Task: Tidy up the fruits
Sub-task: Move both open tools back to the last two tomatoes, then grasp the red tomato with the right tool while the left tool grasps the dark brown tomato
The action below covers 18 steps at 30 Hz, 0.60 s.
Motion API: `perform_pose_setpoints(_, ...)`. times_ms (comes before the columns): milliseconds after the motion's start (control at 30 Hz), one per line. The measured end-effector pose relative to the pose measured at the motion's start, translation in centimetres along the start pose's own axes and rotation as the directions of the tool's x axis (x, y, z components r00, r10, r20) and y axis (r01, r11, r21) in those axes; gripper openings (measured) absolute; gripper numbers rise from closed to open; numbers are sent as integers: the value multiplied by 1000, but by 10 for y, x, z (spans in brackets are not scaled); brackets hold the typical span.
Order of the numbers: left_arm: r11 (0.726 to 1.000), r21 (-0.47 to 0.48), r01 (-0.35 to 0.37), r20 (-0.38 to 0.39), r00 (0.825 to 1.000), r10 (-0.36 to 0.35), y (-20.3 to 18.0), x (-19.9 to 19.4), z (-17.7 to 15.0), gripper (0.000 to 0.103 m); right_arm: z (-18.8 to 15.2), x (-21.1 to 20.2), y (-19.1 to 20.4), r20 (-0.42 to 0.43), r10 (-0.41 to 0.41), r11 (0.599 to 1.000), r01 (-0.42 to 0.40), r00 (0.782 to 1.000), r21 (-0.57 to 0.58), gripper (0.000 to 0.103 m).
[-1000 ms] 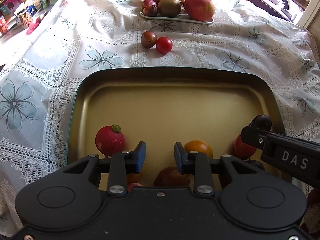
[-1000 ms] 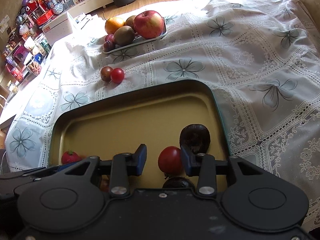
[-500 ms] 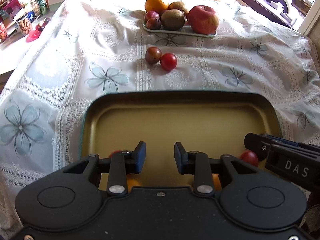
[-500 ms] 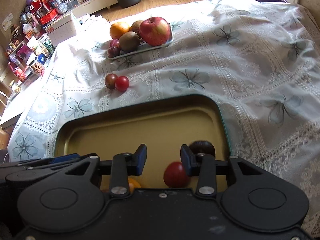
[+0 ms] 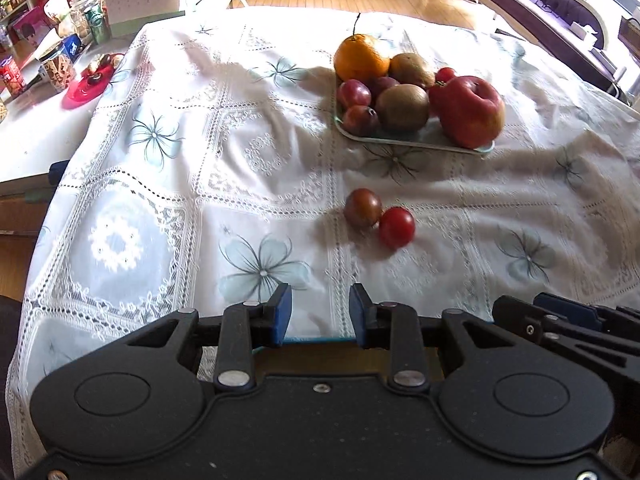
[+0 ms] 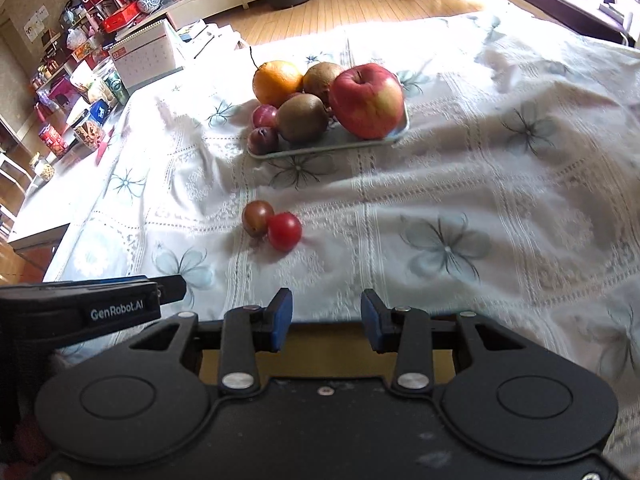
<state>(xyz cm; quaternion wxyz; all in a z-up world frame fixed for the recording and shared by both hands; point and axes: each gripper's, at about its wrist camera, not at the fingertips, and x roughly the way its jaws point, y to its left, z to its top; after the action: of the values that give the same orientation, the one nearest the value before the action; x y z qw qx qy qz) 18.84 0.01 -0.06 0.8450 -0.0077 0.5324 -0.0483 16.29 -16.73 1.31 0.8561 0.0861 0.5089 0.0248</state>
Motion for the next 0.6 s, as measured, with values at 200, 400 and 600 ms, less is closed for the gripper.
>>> perform_pose_setpoints(200,1000,-18,-6,-20,1000,6,12,25,19,39,26,36,16,-42,4,1000,-5,999,-20,44)
perform_pose_setpoints(400,999,-42,-10,-22,1000,10,26,46,30,39,37,67,30,-72,-3,999,1,997,-35,47)
perform_pose_setpoints(600,998,-59,-23,-29,999,22,41,56,37,39,37,86,44,-83,-3,998,-2,997,-64,49)
